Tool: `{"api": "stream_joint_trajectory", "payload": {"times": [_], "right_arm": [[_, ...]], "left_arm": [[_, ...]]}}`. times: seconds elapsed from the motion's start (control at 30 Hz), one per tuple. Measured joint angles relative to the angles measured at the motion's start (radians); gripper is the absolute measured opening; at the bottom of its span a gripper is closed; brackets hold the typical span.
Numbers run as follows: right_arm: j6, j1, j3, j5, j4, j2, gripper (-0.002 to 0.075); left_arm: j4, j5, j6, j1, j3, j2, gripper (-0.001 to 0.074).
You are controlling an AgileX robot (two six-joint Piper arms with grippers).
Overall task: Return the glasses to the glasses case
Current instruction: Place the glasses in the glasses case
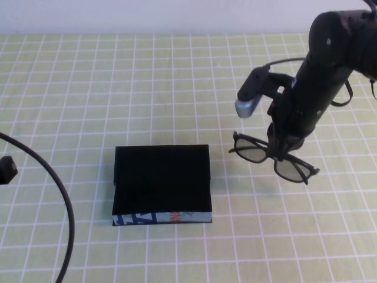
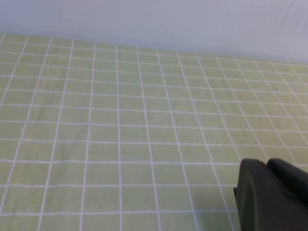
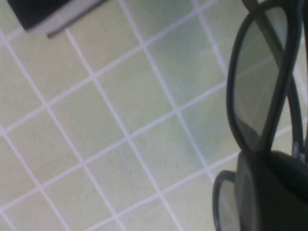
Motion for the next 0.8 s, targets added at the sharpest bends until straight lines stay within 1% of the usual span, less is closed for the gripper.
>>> {"api": "stream_joint_trajectory", "payload": {"times": [0.2, 0.3, 0.4, 0.53, 0.67, 0.8], "right_arm": [[0.000, 0.004, -0.132, 0.014, 0.109, 0.002, -0.0002], [0.000, 0.029, -0.179, 0.016, 0.131, 0.002, -0.0002], [-0.008, 0.071, -0.206, 0.019, 0.137, 0.002, -0.0002], [-0.037, 0.153, -0.221, 0.024, 0.137, 0.006, -0.0002], [-0.046, 0.231, -0.257, 0.029, 0.141, 0.048, -0.0002], [-0.048, 0.284, -0.310, 0.028, 0.141, 0.110, -0.0003]], "left_arm": [[0.000, 0.004, 0.000, 0.000, 0.000, 0.000, -0.0001], [0.000, 0.004, 0.000, 0.000, 0.000, 0.000, -0.0001], [0.000, 0.004, 0.000, 0.000, 0.000, 0.000, -0.0001], [0.000, 0.004, 0.000, 0.000, 0.000, 0.000, -0.0001], [0.000, 0.004, 0.000, 0.000, 0.000, 0.000, -0.0001], [0.000, 0.004, 0.000, 0.000, 0.000, 0.000, -0.0001]]}}
